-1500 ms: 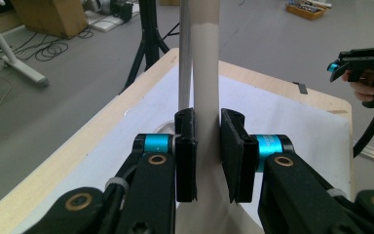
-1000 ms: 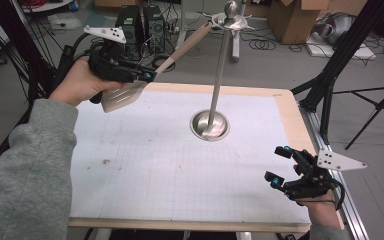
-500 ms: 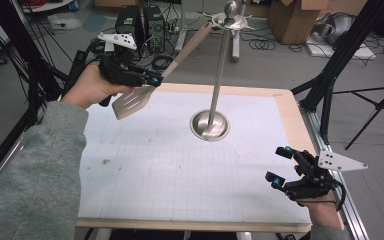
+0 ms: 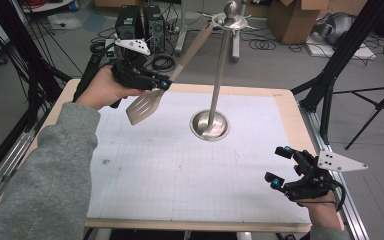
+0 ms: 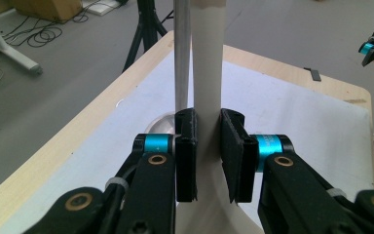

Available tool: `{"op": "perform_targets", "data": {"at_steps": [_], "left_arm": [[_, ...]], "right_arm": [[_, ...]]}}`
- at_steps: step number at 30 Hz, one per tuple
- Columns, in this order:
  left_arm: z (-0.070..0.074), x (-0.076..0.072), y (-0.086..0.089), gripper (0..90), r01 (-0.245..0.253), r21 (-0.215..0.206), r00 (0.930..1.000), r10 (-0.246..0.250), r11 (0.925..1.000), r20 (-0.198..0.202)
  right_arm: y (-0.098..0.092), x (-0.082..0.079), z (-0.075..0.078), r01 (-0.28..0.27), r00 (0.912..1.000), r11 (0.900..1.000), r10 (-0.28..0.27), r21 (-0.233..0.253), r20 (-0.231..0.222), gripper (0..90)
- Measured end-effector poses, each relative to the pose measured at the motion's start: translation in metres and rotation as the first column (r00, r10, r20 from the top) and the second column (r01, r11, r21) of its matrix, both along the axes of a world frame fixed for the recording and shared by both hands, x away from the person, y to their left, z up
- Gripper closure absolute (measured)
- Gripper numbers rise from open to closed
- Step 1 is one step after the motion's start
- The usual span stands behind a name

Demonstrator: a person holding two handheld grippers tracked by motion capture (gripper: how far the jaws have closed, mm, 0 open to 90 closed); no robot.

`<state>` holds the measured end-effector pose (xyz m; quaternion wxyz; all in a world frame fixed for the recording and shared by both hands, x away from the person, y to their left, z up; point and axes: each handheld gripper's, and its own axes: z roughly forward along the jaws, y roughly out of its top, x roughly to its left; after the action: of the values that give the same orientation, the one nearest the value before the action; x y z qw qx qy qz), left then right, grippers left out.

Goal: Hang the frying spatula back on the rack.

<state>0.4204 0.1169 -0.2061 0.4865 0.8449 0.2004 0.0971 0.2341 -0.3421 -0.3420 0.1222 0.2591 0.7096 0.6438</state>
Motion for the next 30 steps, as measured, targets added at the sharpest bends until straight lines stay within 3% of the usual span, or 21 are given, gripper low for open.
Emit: {"op": "perform_targets", "data": {"at_steps": [30], "left_arm": [[-0.019,0.012,-0.028,76.7,-0.008,0.032,0.9999,0.008,0.9994,-0.007]], "right_arm": [[-0.001,0.001,0.001,0.002,1.0000,1.000,-0.002,0.011,0.007,5.8]]}}
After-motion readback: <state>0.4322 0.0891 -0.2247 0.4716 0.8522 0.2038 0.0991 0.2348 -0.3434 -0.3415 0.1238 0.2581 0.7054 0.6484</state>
